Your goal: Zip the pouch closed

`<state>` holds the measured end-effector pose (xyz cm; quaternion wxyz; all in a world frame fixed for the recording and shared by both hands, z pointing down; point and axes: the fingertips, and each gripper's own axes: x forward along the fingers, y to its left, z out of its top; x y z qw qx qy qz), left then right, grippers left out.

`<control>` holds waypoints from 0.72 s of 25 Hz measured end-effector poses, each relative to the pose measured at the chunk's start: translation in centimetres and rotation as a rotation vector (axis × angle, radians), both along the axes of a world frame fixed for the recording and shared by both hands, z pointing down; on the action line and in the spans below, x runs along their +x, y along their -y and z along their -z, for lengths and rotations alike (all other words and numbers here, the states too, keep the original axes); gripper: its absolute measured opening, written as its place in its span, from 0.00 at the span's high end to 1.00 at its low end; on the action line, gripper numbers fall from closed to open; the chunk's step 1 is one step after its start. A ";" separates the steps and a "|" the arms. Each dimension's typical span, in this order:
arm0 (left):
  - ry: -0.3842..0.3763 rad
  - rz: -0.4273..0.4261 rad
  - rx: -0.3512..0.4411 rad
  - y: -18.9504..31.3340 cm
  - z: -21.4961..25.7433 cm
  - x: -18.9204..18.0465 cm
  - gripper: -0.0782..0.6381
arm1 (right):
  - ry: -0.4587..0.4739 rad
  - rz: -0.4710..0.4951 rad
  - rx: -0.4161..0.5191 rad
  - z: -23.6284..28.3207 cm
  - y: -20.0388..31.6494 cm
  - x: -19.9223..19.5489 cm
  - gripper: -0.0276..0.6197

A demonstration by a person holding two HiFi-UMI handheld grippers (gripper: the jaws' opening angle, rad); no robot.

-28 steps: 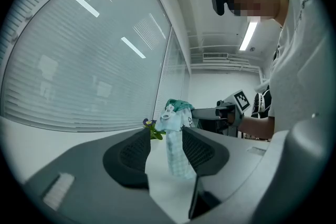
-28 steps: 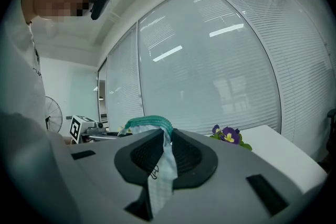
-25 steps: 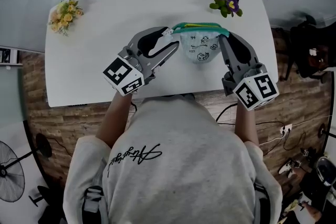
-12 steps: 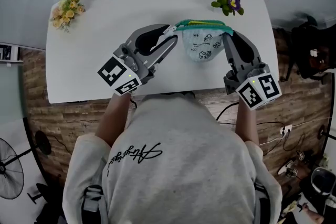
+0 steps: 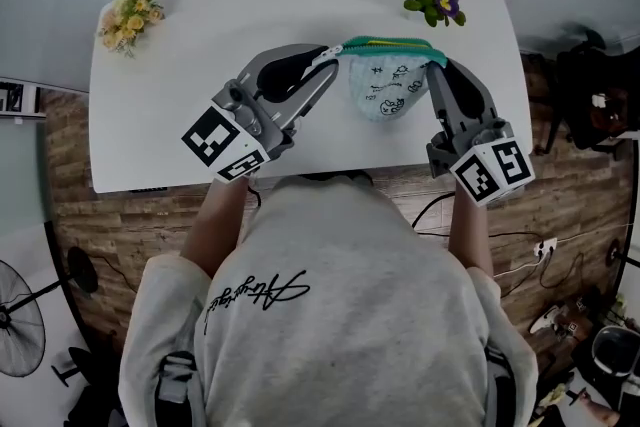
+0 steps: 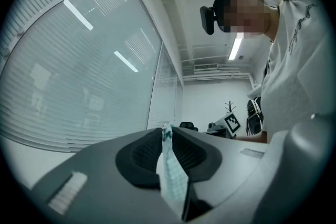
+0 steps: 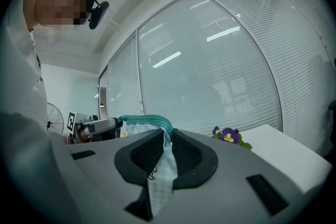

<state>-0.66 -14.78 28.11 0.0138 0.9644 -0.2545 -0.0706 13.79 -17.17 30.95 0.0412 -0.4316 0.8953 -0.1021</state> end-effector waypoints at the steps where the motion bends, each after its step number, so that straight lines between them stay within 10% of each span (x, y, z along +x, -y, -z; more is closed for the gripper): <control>1: 0.004 0.001 0.003 0.0 0.1 0.0 0.81 | 0.000 0.000 -0.001 -0.1 0.0 0.1 0.88; 18: 0.097 -0.018 0.022 -0.2 0.0 0.4 0.85 | 0.039 0.024 -0.041 -2.6 0.3 0.1 0.77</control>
